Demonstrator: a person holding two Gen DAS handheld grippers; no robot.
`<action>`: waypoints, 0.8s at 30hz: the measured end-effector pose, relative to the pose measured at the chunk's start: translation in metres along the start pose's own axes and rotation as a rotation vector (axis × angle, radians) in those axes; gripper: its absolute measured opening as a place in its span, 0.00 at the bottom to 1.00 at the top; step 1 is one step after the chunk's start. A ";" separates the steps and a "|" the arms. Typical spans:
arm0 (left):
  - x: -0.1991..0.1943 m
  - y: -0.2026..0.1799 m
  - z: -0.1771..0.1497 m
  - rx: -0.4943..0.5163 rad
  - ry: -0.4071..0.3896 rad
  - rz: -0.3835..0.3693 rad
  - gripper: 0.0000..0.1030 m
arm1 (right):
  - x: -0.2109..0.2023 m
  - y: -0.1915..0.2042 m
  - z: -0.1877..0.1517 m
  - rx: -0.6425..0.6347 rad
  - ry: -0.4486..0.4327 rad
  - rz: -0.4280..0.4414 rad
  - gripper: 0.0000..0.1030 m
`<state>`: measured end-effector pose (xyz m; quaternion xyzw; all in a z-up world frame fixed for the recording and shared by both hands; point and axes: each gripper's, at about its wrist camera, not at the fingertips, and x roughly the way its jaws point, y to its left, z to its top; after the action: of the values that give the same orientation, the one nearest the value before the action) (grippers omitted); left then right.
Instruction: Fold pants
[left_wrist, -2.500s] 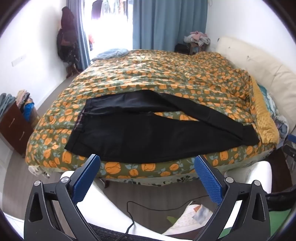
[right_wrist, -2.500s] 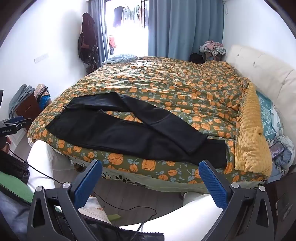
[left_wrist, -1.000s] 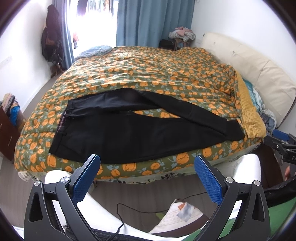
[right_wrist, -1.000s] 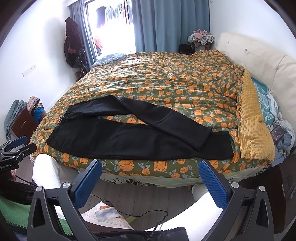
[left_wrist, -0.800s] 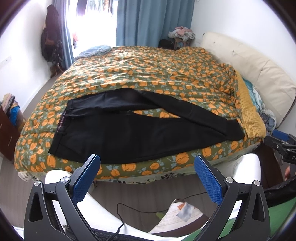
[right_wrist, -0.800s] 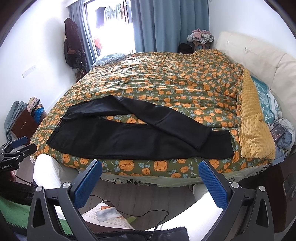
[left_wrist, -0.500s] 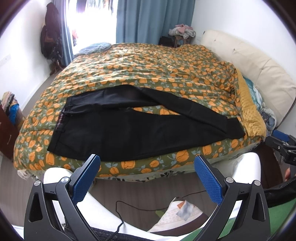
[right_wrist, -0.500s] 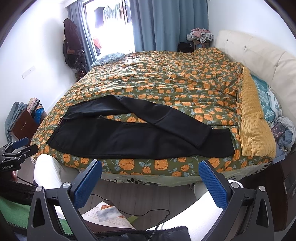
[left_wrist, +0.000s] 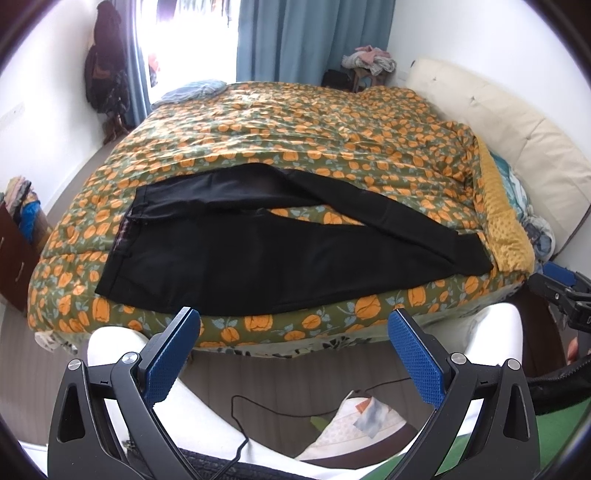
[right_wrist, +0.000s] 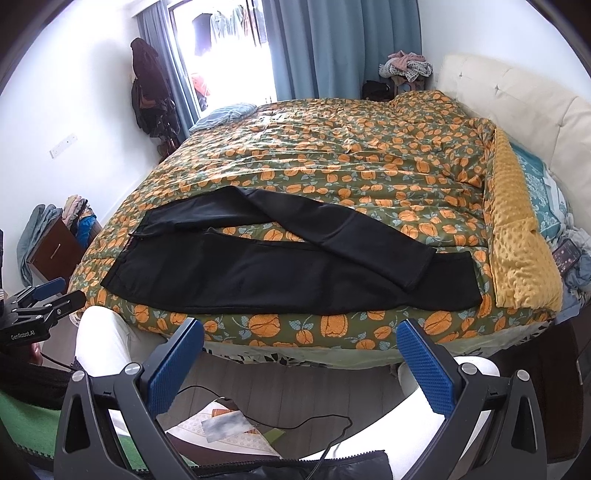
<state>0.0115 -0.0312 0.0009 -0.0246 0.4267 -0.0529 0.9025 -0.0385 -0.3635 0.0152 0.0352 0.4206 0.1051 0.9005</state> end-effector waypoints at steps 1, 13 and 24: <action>0.000 0.000 0.000 0.001 0.000 0.000 0.99 | 0.001 0.001 0.000 0.001 0.002 0.002 1.00; 0.005 -0.002 0.000 0.001 0.014 0.001 0.99 | 0.009 0.005 0.001 -0.014 0.019 0.013 1.00; 0.006 -0.002 0.000 0.001 0.019 0.001 0.99 | 0.010 0.009 0.002 -0.028 0.019 0.016 1.00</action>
<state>0.0151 -0.0335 -0.0035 -0.0233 0.4351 -0.0527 0.8985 -0.0324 -0.3525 0.0100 0.0248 0.4274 0.1186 0.8959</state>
